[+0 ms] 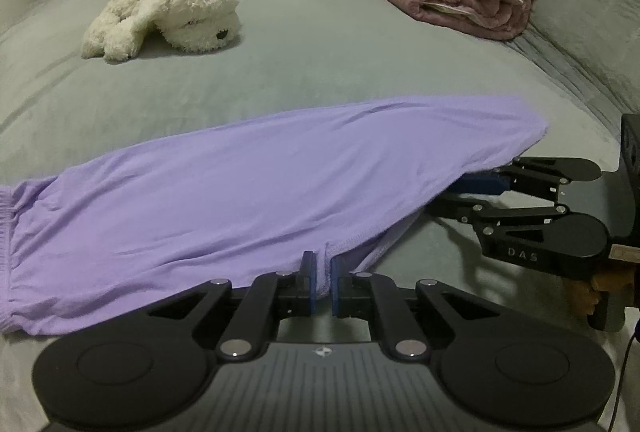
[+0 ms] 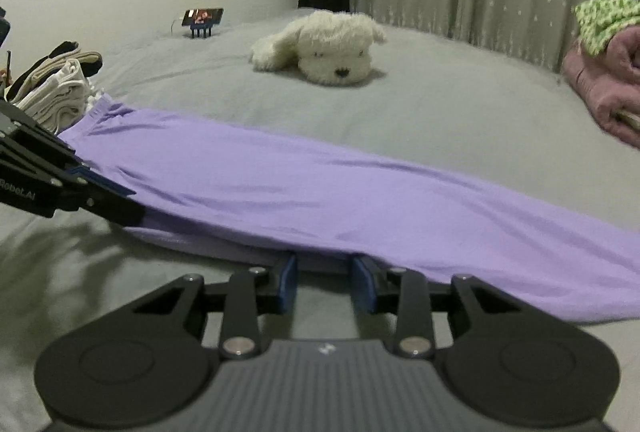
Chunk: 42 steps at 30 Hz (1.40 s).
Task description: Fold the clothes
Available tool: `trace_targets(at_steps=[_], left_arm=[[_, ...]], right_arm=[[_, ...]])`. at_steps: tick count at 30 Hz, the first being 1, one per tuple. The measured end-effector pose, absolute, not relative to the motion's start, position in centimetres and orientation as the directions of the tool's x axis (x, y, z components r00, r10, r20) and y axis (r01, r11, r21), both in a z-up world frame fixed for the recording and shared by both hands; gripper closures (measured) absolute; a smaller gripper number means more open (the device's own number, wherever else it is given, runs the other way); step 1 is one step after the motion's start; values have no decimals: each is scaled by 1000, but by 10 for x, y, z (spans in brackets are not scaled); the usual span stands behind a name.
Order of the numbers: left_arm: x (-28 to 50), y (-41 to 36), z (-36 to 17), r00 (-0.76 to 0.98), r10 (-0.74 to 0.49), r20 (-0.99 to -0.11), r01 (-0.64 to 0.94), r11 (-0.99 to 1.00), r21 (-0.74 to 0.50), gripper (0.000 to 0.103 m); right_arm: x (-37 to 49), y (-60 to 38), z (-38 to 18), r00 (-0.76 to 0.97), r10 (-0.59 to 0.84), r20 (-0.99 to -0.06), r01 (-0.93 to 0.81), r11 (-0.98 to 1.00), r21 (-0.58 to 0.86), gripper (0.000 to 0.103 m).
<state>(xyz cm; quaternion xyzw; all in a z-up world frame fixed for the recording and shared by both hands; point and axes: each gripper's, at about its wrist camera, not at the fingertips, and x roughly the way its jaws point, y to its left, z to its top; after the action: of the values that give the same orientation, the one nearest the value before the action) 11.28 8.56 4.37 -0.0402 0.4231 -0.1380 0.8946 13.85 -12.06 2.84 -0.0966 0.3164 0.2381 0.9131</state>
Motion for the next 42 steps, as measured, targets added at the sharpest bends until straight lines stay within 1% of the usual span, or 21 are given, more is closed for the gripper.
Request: trace_targets(at_steps=[6, 12, 16, 20, 26, 31, 35, 42], left_arm=[[112, 84, 43, 602, -277, -749, 223, 959, -175, 96], [111, 82, 44, 610, -274, -744, 237, 958, -159, 96], [111, 83, 44, 611, -272, -743, 234, 959, -158, 96], [112, 82, 44, 610, -270, -745, 233, 960, -157, 96], [112, 83, 43, 604, -275, -748, 236, 958, -162, 96], [111, 82, 41, 600, -271, -752, 241, 958, -153, 96], [111, 81, 40, 591, -267, -761, 247, 958, -145, 96], [110, 80, 39, 584, -262, -768, 251, 958, -136, 96]], right_arm=[[148, -119, 30, 685, 382, -621, -496, 868, -12, 65], [163, -122, 28, 645, 427, -634, -473, 874, 109, 64], [152, -108, 25, 670, 364, -647, -480, 878, -3, 64], [138, -102, 31, 644, 427, -635, -511, 857, 59, 64], [142, -74, 29, 621, 452, -640, -562, 826, 39, 64], [156, -66, 22, 613, 407, -677, -567, 824, -18, 64], [154, -77, 27, 595, 357, -720, -555, 830, -48, 64], [158, -104, 34, 602, 262, -754, -447, 894, -46, 64]])
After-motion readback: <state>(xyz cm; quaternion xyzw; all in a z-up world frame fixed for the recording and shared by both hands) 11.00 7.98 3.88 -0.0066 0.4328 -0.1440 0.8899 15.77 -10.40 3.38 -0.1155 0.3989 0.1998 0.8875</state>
